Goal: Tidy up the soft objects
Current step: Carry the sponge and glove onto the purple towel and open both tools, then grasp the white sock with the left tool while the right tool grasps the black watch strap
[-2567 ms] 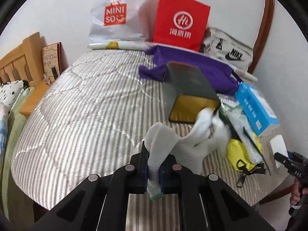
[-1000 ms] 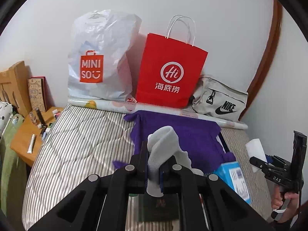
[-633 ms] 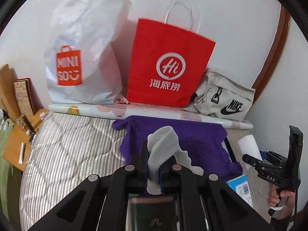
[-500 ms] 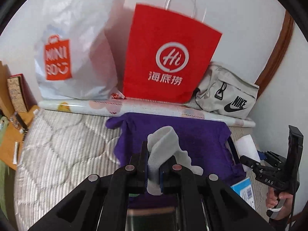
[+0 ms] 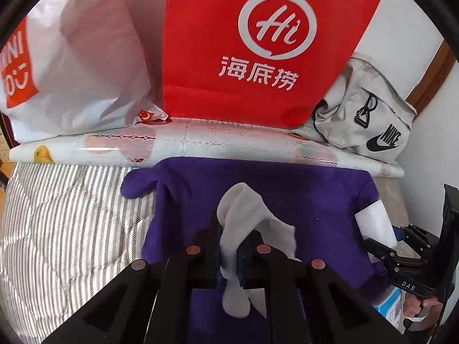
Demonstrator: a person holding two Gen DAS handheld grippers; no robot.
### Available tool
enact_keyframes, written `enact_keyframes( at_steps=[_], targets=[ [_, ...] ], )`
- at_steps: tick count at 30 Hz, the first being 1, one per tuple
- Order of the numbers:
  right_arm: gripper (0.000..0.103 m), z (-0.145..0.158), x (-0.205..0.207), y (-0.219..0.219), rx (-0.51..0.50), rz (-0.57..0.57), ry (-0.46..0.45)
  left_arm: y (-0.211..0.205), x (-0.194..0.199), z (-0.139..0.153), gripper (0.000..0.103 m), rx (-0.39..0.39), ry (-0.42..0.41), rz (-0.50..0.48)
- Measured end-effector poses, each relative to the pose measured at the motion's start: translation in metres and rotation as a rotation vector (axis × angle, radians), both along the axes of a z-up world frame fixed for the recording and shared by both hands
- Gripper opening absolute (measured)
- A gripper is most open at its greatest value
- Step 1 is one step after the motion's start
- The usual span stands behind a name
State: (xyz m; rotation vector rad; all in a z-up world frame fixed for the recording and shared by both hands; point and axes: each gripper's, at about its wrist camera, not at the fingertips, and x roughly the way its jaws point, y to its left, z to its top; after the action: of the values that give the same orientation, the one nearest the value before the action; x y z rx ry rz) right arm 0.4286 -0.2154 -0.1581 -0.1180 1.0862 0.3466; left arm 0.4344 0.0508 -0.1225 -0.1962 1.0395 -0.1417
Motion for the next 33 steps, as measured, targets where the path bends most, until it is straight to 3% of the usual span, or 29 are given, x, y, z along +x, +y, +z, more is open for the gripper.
enact_keyframes(
  at_steps=[8, 13, 15, 23, 33],
  targets=[
    [0.054, -0.01, 0.011, 0.004, -0.007, 0.007, 0.041, 0.002, 0.011, -0.012, 0.013, 0.001, 0.027, -0.003],
    [0.073, -0.009, 0.014, 0.004, 0.004, 0.015, 0.044, -0.001, 0.01, -0.007, 0.042, 0.02, 0.029, -0.01],
    [0.077, -0.007, 0.014, 0.005, -0.008, 0.01, 0.029, 0.001, 0.006, -0.003, 0.052, 0.02, 0.022, -0.014],
    [0.077, 0.018, -0.002, -0.006, -0.015, -0.045, 0.004, 0.006, -0.024, 0.023, 0.054, 0.074, -0.002, 0.025],
    [0.079, 0.057, -0.055, -0.02, 0.013, -0.073, -0.027, 0.028, -0.098, 0.07, 0.054, 0.086, -0.148, 0.077]
  ],
)
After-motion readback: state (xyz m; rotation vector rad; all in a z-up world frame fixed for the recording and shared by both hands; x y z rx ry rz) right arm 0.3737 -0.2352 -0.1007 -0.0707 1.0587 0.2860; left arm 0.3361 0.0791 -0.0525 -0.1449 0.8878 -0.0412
